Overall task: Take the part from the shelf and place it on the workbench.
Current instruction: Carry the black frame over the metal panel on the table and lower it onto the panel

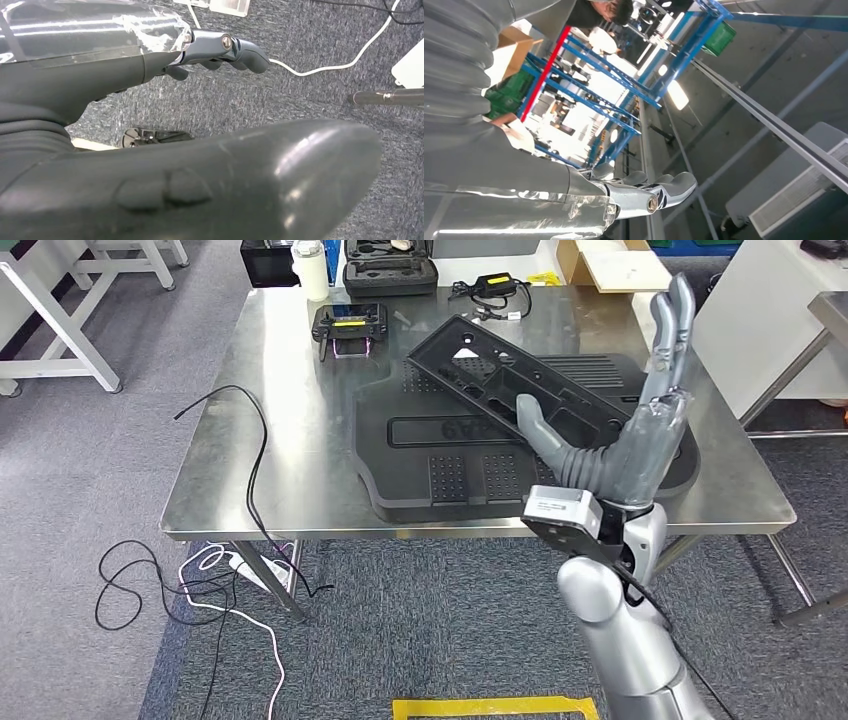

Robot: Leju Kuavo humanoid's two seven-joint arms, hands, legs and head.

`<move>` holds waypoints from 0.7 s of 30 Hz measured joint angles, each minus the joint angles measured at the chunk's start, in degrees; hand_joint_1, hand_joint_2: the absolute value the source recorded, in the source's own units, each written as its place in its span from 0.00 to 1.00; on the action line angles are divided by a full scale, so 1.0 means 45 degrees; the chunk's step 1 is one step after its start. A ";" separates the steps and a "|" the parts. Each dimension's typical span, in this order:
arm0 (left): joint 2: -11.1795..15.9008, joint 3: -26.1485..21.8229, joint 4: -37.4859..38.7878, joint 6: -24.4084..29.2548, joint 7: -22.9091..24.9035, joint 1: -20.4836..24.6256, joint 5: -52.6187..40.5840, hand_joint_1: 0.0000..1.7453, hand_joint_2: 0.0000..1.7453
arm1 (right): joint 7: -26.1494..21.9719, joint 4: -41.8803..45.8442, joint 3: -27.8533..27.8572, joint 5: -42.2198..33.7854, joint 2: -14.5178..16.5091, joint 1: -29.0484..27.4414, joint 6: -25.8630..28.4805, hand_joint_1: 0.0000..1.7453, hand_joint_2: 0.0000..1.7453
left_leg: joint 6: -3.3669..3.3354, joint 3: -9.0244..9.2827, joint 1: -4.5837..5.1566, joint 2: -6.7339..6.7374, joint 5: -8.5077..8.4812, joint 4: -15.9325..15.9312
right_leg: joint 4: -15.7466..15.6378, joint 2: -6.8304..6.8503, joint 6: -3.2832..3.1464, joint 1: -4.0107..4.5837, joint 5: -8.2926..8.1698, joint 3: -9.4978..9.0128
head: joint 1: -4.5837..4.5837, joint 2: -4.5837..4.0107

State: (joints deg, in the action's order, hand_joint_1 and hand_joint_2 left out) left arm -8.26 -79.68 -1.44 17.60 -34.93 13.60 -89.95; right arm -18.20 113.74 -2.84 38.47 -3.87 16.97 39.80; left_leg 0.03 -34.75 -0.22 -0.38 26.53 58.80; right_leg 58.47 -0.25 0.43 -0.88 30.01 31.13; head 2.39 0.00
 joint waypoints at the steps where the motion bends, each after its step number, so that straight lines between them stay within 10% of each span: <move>1: 0.0000 -0.0029 0.0000 0.0066 0.0002 -0.0001 0.0000 0.00 0.00 | 0.0027 0.0016 0.0000 -0.0011 0.0032 -0.0066 0.0000 0.00 1.00 | 0.0000 0.0000 0.0000 0.0000 0.0000 -0.0001 | 0.0000 0.0000 0.0000 0.0001 0.0000 0.0000 | 0.0000 0.0000; 21: 0.0005 -0.0361 0.0000 0.0758 0.0294 -0.0009 0.0001 0.00 0.00 | 0.1026 -0.0412 -0.0788 -0.0245 0.0128 0.0499 -0.0005 0.00 1.00 | -0.0060 -0.0034 0.0096 -0.0016 0.0039 0.0069 | -0.0006 0.0009 0.0030 -0.0057 0.0000 -0.0010 | -0.0001 0.0000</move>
State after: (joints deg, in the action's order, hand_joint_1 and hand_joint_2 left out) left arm -8.24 -81.30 -1.44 21.00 -33.61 13.56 -89.94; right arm -13.58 111.89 -6.39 37.36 -3.30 19.22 39.78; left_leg -0.24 -34.90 0.22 -0.45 26.71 59.11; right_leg 58.44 -0.21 0.57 -1.14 30.01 31.09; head 2.38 0.00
